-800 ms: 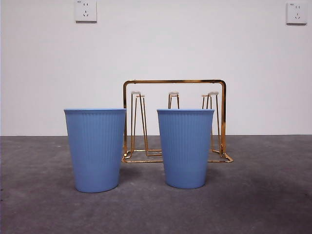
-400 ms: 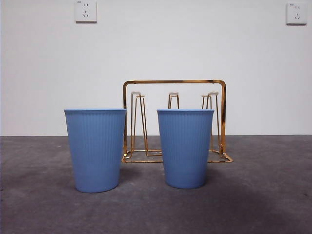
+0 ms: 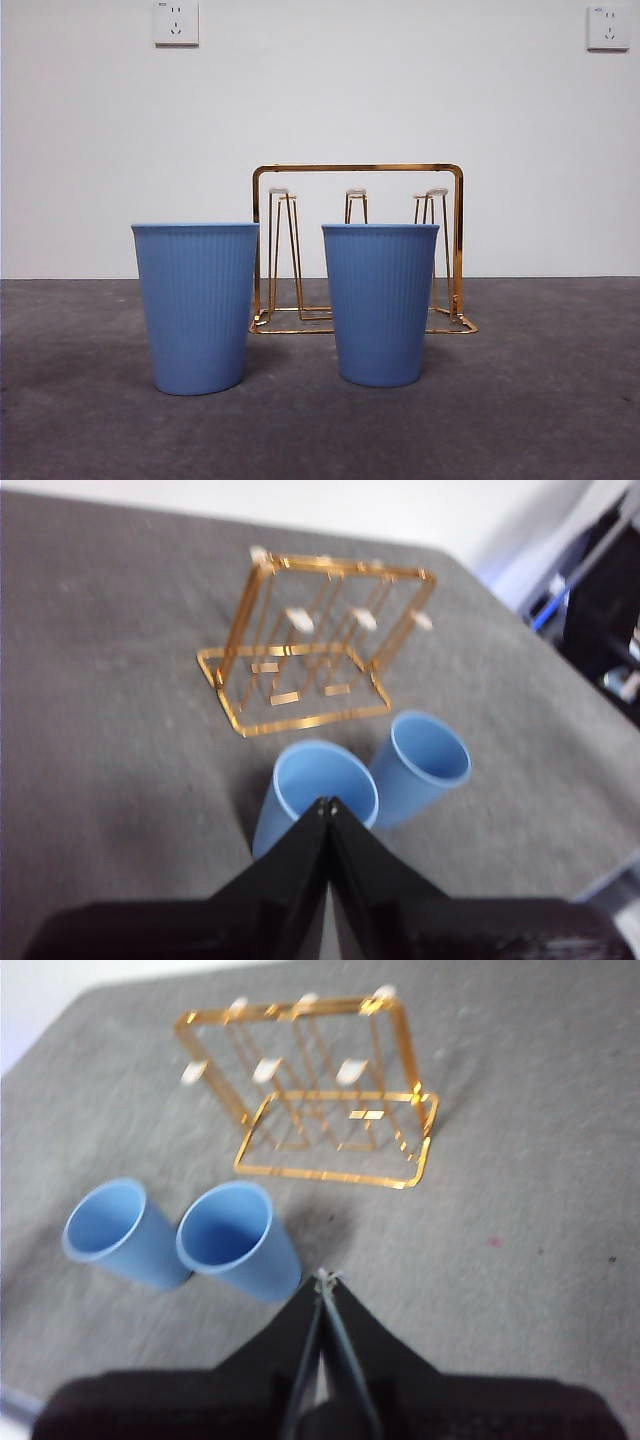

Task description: Pick up cup 1,put cup 1 in the cup rack,pick up cup 2,put cup 2 in the cup rack

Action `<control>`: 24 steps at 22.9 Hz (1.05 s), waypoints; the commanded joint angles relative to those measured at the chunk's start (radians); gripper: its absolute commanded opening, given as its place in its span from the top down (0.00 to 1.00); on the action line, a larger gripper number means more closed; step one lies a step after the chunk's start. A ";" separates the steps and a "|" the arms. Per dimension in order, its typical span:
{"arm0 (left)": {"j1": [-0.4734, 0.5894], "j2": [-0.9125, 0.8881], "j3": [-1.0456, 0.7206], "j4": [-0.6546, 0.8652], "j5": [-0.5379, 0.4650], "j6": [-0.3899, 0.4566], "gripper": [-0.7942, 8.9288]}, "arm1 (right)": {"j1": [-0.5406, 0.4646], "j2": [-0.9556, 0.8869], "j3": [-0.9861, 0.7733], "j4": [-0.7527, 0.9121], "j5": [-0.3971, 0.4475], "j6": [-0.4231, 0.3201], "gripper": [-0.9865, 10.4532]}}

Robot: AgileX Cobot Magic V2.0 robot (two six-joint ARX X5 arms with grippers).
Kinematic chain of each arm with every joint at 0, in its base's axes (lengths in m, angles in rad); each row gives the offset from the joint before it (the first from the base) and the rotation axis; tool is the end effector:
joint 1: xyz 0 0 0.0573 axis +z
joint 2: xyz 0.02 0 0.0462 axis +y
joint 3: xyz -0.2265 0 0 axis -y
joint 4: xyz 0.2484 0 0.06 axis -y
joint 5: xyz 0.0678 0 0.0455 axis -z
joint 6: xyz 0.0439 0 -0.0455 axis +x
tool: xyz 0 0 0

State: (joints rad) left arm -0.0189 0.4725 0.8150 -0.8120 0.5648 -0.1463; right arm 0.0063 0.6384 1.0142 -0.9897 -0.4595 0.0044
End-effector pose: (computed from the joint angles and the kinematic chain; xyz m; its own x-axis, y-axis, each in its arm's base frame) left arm 0.1252 -0.0259 0.2991 0.7430 -0.5494 -0.3822 0.4220 0.8278 -0.3696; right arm 0.1346 0.0203 0.3237 0.7298 0.4481 -0.5163 -0.3656 0.8940 0.2591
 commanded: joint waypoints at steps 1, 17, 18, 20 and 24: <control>-0.001 0.045 0.055 -0.080 0.019 0.092 0.92 | 0.000 0.053 0.078 -0.094 -0.017 -0.096 0.92; -0.086 0.164 0.171 -0.111 0.136 0.136 0.17 | 0.037 0.169 0.179 -0.185 -0.140 -0.135 0.47; -0.094 0.169 0.171 -0.092 0.157 0.120 0.17 | 0.047 0.186 0.180 -0.181 -0.145 -0.134 0.47; -0.109 0.184 0.171 -0.058 0.214 0.087 0.17 | 0.075 0.231 0.185 -0.170 -0.147 -0.110 0.47; -0.145 0.218 0.171 0.002 0.316 0.032 0.17 | 0.171 0.371 0.202 -0.087 -0.124 -0.055 0.48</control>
State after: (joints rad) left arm -0.1631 0.6941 0.9836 -0.8185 0.8749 -0.0959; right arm 0.1753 1.0077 1.2121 -1.0801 -0.5812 -0.0750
